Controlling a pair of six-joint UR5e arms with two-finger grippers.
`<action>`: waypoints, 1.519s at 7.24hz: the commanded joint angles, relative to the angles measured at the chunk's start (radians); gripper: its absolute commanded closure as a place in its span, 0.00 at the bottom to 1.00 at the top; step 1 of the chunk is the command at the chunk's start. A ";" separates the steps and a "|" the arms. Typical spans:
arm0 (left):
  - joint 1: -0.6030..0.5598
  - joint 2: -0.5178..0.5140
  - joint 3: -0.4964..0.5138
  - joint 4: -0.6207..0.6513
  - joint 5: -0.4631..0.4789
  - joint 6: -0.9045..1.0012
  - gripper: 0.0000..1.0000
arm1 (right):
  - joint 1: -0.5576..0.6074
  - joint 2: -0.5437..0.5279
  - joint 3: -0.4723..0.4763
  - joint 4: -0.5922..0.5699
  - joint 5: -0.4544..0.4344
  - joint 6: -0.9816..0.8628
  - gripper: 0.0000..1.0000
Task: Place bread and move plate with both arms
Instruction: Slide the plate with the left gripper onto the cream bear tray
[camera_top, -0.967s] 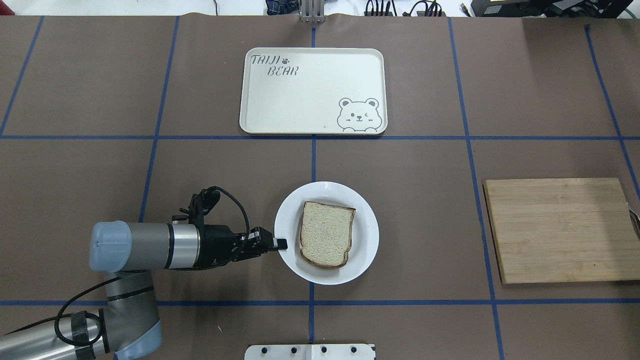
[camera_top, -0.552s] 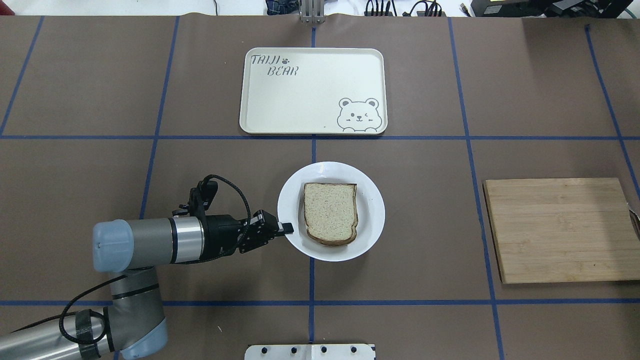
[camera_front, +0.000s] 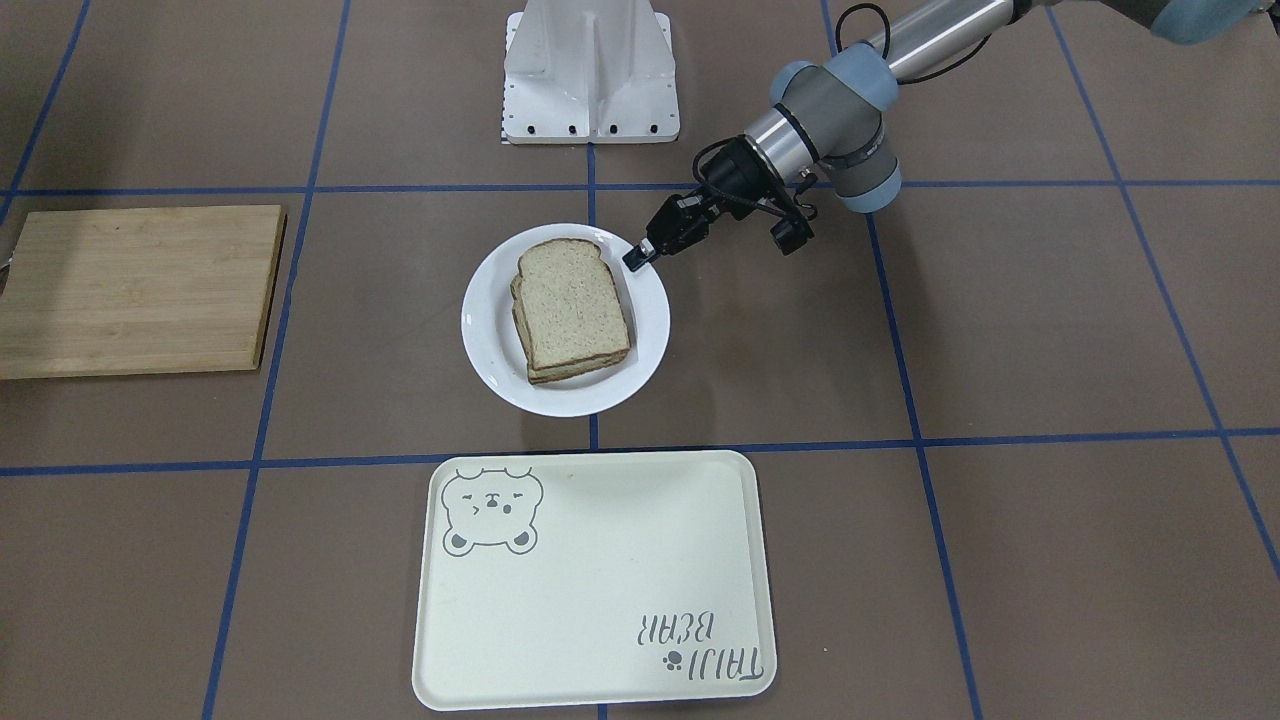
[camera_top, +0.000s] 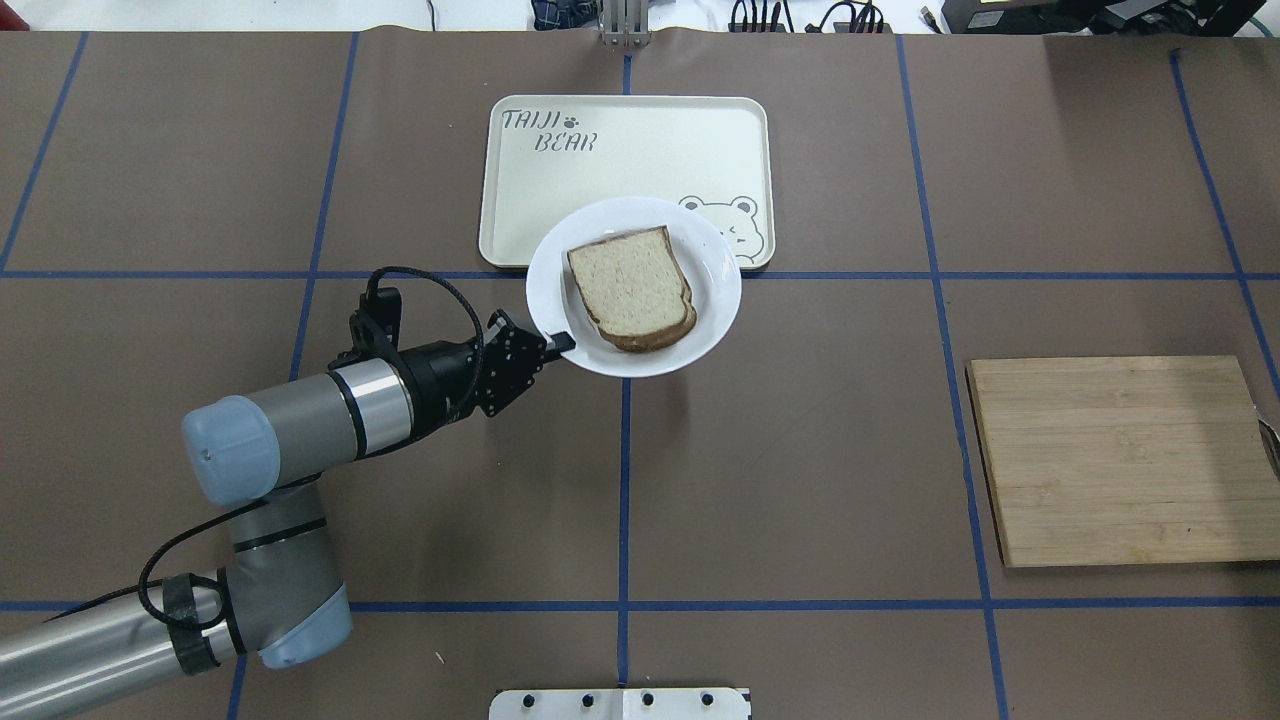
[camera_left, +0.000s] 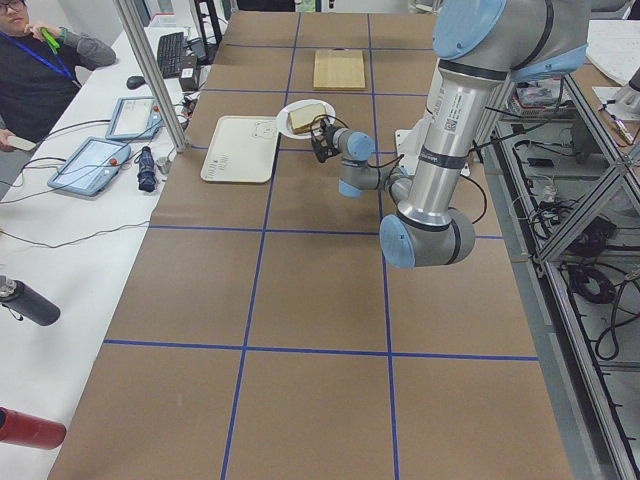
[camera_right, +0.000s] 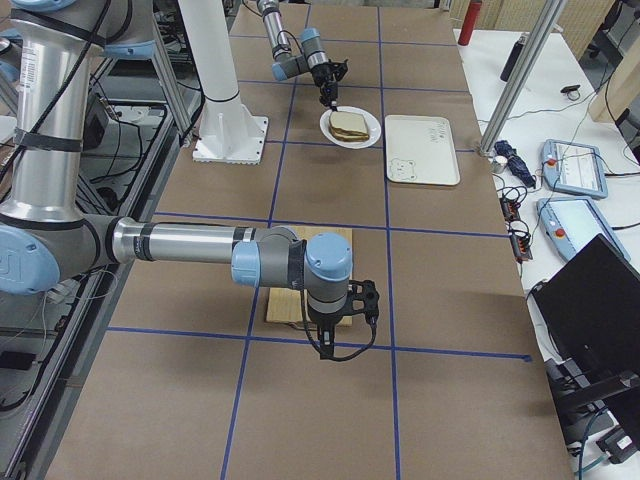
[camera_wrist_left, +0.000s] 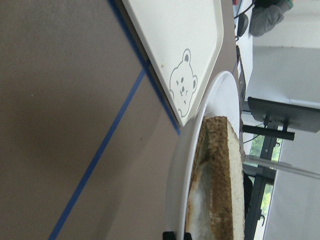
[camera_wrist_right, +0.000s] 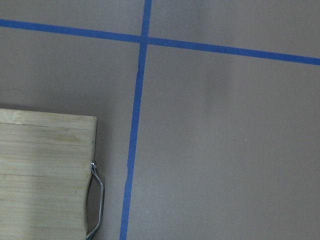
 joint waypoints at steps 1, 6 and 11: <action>-0.049 -0.121 0.075 0.185 0.149 -0.031 1.00 | 0.000 0.000 0.000 0.000 0.000 0.000 0.00; -0.114 -0.462 0.588 0.243 0.210 -0.125 1.00 | 0.000 0.001 -0.006 0.000 -0.003 0.000 0.00; -0.104 -0.382 0.468 0.244 0.156 -0.011 0.02 | 0.000 0.015 -0.014 -0.002 -0.002 0.006 0.00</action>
